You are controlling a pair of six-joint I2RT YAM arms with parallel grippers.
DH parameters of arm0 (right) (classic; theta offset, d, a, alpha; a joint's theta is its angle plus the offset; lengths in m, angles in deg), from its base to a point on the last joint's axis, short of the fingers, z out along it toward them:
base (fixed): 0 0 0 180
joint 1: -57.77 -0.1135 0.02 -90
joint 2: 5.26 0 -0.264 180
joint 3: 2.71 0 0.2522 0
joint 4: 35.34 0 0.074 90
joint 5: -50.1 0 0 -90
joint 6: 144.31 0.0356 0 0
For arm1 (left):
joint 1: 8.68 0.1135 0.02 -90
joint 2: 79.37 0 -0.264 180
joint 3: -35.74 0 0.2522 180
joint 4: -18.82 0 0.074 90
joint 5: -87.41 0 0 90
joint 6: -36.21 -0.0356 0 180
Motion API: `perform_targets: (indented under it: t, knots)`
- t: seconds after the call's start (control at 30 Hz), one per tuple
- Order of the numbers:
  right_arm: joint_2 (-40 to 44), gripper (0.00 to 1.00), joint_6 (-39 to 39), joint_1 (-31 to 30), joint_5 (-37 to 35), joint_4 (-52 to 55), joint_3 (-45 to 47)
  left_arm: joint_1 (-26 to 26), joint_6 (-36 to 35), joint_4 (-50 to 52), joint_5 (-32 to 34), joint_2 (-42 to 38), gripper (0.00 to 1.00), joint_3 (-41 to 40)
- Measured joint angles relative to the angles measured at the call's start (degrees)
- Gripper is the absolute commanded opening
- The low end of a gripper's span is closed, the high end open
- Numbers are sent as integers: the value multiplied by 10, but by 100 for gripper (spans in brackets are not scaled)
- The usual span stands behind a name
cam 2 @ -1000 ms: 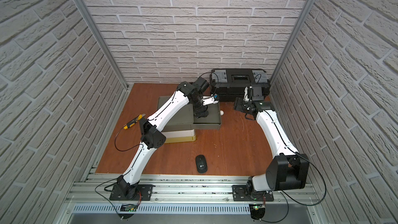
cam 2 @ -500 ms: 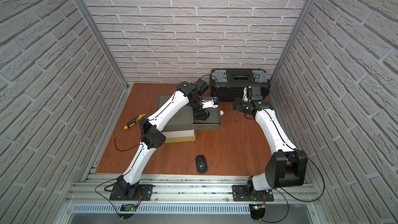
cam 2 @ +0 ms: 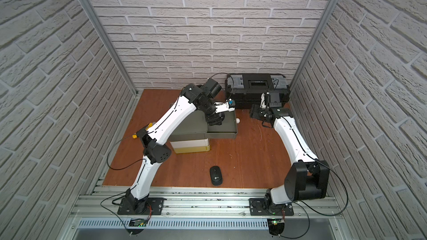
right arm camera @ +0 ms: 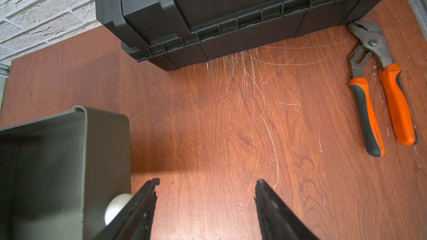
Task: Take the mice out of the drawer
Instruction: Pick up the mouse from the drawer, then place the mouse at the center of the board.
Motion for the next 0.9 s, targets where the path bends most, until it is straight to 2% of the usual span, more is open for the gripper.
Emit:
perform_targets:
  t: [0.17,0.27,0.37,0.43,0.53,0.73,0.9]
  knots:
    - [0,70,0,0,5,-3,1,-43,16,-12,37,-121,36,-44]
    - [0,69,0,0,7,-6,6,-79,52,-27,67,-210,35,-149]
    - [0,69,0,0,11,-7,7,-120,103,-47,99,-303,35,-304]
    - [0,69,0,0,17,-10,7,-146,145,-52,110,-351,35,-391]
    - [0,69,0,0,23,-13,7,-179,224,-52,125,-407,36,-480]
    - [0,69,0,0,31,-16,7,-214,378,-77,134,-508,36,-660]
    - [0,69,0,0,38,-17,9,-210,477,-191,132,-499,38,-833]
